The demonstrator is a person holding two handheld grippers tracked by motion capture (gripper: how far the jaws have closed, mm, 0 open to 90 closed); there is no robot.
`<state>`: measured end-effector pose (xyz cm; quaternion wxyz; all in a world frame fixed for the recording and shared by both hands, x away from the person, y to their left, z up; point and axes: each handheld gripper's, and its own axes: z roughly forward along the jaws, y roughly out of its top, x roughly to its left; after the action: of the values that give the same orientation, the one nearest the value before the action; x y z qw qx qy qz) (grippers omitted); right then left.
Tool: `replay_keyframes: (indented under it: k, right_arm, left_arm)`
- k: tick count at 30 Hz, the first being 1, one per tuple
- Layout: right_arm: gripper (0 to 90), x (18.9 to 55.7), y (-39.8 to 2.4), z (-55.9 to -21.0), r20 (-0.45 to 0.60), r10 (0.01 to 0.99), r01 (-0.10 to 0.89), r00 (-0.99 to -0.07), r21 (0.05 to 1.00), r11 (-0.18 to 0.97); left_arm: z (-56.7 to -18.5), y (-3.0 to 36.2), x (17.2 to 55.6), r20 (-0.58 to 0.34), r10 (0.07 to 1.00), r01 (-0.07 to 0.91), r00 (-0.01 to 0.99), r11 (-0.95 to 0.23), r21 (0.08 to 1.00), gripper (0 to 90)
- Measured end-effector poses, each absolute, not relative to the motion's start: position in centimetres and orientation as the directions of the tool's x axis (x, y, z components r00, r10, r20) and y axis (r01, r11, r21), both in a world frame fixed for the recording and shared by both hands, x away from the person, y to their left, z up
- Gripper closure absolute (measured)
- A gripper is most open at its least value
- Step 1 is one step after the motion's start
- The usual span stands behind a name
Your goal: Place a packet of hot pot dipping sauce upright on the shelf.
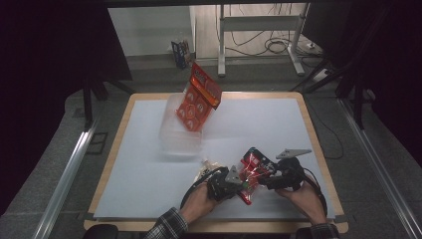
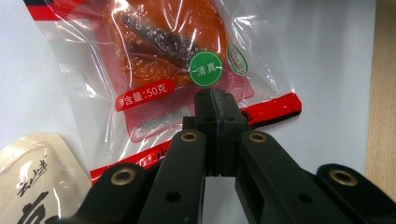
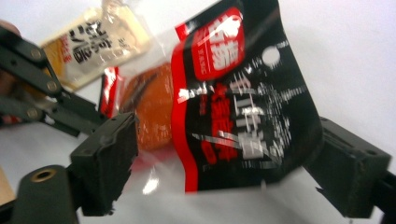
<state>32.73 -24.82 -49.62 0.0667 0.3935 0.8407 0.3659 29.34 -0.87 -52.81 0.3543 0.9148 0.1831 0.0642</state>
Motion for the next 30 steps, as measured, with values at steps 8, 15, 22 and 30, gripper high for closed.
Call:
replay_keyframes:
  k: [8, 15, 22, 30]
  right_arm:
    - [29.1, 34.6, -24.1, -49.5, 0.248, 0.643, 0.618, -0.725, 0.647, 0.447]
    - [39.9, 34.6, -22.6, -49.2, 0.303, 0.573, 0.61, -0.762, 0.634, 0.476]
    - [62.5, 33.8, -21.5, -48.5, 0.293, 0.546, 0.584, -0.785, 0.645, 0.494]
    - [69.9, 33.0, -20.7, -47.1, 0.275, 0.531, 0.557, -0.802, 0.666, 0.497]
  left_arm:
    - [-52.8, -0.8, 29.4, 0.0, 0.367, 0.275, 0.93, -0.696, 0.663, 90.0]
    - [-52.8, -0.8, 29.4, 0.002, 0.365, 0.272, 0.931, -0.696, 0.664, 90.0]
    - [-52.8, -0.7, 29.3, 0.003, 0.359, 0.265, 0.934, -0.695, 0.668, 90.0]
    - [-52.4, -0.4, 29.0, -0.001, 0.36, 0.258, 0.933, -0.668, 0.698, 75.2]
